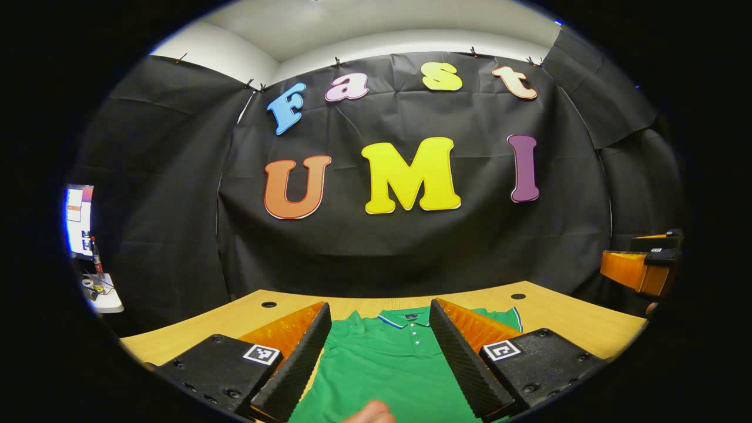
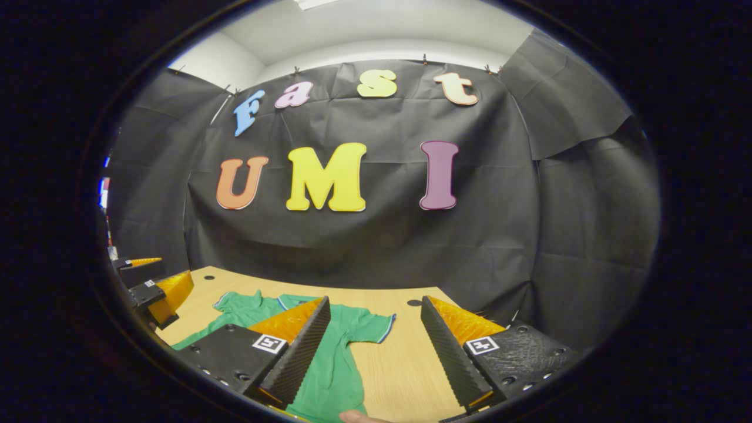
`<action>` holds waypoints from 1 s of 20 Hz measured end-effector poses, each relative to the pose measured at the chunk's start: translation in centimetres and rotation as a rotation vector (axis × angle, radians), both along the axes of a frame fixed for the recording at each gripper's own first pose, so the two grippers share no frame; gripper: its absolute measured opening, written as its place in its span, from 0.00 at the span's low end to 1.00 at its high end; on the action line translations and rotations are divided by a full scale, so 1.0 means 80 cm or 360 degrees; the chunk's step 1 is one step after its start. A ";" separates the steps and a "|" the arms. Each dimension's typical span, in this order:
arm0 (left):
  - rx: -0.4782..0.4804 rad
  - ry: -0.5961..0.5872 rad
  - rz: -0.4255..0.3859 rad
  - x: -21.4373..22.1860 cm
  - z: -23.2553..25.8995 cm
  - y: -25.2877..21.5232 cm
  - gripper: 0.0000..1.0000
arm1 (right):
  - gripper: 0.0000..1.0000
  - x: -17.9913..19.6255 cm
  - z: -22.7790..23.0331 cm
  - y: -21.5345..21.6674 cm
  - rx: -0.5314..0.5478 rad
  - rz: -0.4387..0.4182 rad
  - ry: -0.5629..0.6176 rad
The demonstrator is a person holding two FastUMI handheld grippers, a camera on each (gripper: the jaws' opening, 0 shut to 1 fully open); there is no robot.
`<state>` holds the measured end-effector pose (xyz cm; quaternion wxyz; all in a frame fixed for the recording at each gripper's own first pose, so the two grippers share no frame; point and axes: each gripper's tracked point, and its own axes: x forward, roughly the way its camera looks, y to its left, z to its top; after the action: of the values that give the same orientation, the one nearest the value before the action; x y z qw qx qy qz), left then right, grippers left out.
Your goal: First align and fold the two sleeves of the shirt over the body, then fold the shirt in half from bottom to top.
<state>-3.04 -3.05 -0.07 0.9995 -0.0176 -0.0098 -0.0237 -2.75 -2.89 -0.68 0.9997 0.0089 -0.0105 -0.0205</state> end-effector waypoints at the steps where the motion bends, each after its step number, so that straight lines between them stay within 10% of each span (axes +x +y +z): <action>1: 0.0007 -0.0001 0.0008 0.002 -0.002 0.002 1.00 | 0.95 0.006 -0.002 -0.002 -0.0005 -0.0014 0.0008; 20: -0.0083 0.0155 -0.0005 0.059 -0.056 0.008 1.00 | 0.93 0.322 -0.165 -0.045 -0.0117 -0.0163 0.0657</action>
<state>1.68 -2.43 -4.53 0.9980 -0.0449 0.0384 -0.0242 23.05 -6.52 -13.92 0.9779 -0.0326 0.1934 -0.0722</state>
